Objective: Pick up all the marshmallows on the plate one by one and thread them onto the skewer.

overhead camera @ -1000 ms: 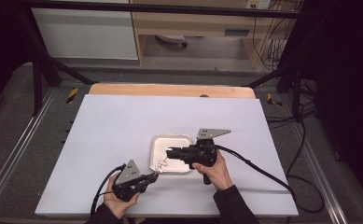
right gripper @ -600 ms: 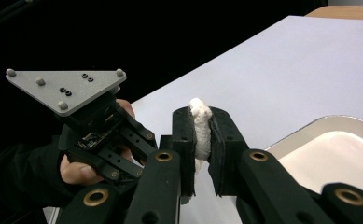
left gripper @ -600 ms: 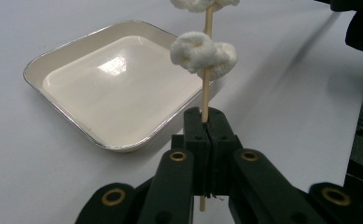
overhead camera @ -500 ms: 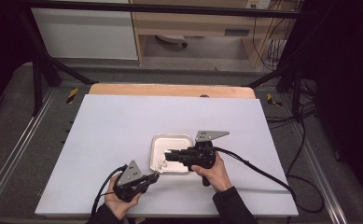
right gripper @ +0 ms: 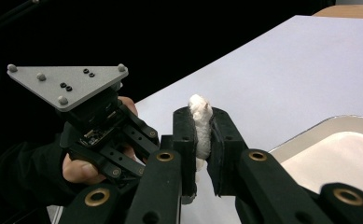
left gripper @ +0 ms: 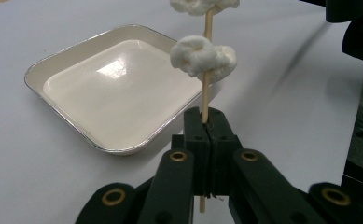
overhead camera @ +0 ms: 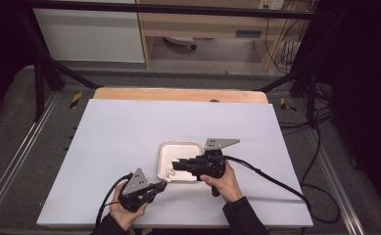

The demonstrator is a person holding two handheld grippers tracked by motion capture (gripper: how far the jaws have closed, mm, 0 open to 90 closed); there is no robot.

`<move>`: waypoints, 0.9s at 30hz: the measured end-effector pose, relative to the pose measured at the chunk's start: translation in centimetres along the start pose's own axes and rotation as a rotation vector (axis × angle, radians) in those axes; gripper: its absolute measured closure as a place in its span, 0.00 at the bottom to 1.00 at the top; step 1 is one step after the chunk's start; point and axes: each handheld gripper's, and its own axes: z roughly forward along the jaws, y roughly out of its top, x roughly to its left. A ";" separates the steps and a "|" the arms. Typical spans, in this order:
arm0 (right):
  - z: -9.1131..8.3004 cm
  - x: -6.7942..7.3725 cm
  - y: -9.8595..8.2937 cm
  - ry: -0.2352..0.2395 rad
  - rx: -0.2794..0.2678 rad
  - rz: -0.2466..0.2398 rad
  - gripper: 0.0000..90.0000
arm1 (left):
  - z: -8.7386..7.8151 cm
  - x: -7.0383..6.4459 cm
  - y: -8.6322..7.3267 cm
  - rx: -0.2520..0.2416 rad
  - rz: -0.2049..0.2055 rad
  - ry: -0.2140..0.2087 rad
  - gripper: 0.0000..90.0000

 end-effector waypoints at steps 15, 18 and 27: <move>0.1 0.0 -0.2 -0.009 0.008 -0.004 0.92 | 0.1 -0.1 0.0 0.008 0.004 0.016 0.98; 0.1 -0.1 -0.2 -0.014 0.012 -0.008 0.92 | 0.1 -0.1 0.1 -0.001 0.002 0.013 0.98; 0.3 -0.1 -0.5 -0.004 0.016 -0.008 0.92 | 0.4 -0.2 -0.1 0.012 0.003 0.003 0.98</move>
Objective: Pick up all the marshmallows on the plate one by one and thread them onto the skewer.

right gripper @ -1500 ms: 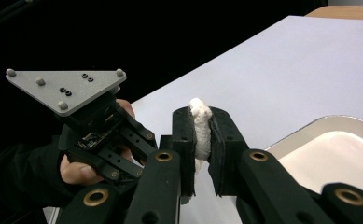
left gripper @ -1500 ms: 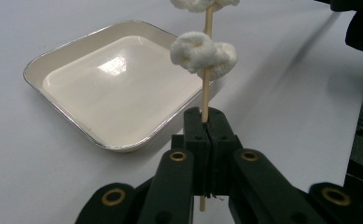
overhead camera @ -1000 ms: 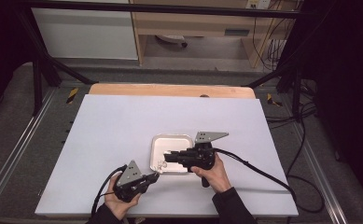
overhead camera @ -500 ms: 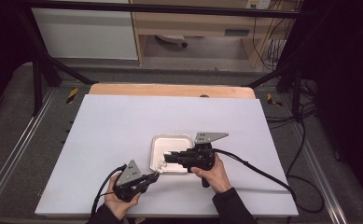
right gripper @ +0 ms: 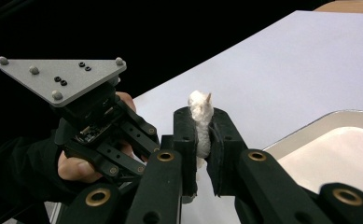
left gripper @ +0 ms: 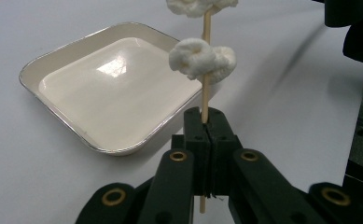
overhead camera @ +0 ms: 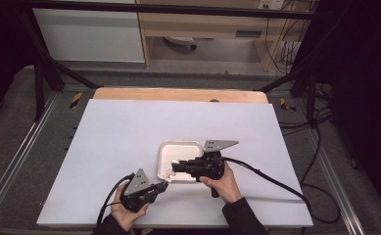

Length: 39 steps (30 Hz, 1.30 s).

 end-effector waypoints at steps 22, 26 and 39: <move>-0.3 0.1 0.1 -0.067 -0.006 -0.004 0.70 | -0.4 0.5 0.4 -0.038 -0.032 -0.012 0.98; -0.9 0.1 0.2 -0.109 -0.021 -0.036 0.57 | -0.5 0.8 0.2 -0.038 -0.050 -0.008 0.98; -4.3 -2.0 -1.9 -0.311 0.045 -0.067 0.13 | -0.8 1.4 0.2 -0.048 -0.084 0.003 0.98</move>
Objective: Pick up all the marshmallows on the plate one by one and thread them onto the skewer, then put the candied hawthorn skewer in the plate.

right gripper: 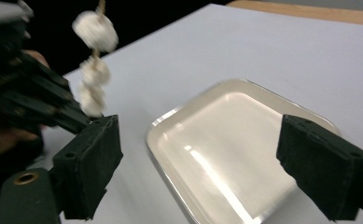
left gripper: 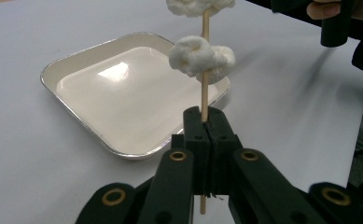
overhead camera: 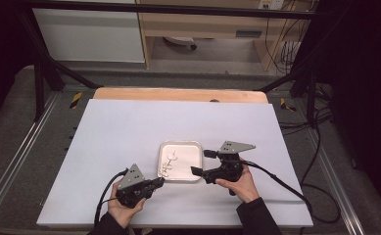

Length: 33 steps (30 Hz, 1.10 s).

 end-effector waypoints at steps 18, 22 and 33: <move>-3.9 -3.2 -4.1 -0.196 0.138 -0.019 0.01 | -0.5 0.9 1.1 0.009 -0.050 0.021 0.98; -4.9 -3.6 -5.1 -0.206 0.148 -0.032 0.01 | -0.6 1.2 1.5 0.019 -0.056 0.028 0.98; -6.7 -4.6 -6.3 -0.238 0.149 -0.014 0.01 | 0.2 2.2 3.4 0.086 -0.067 0.046 0.98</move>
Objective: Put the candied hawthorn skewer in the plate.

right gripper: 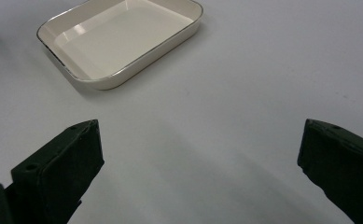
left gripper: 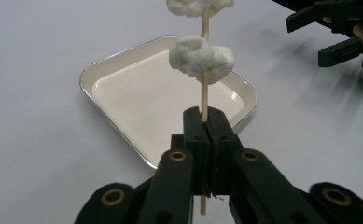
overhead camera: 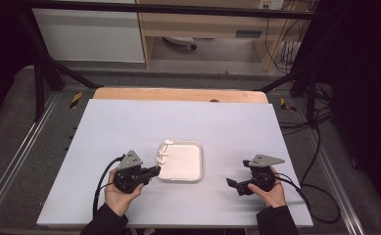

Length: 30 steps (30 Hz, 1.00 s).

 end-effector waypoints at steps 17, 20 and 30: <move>-0.3 -0.5 -1.2 -0.011 0.025 0.019 0.01 | 4.8 0.8 2.1 0.139 -0.022 0.021 0.98; -0.4 -0.5 -1.2 -0.015 0.034 0.013 0.01 | 6.0 1.0 2.1 0.176 -0.023 0.037 0.98; -0.4 -0.5 -1.2 -0.009 0.034 0.015 0.01 | 7.6 1.0 1.8 0.269 -0.011 0.066 0.98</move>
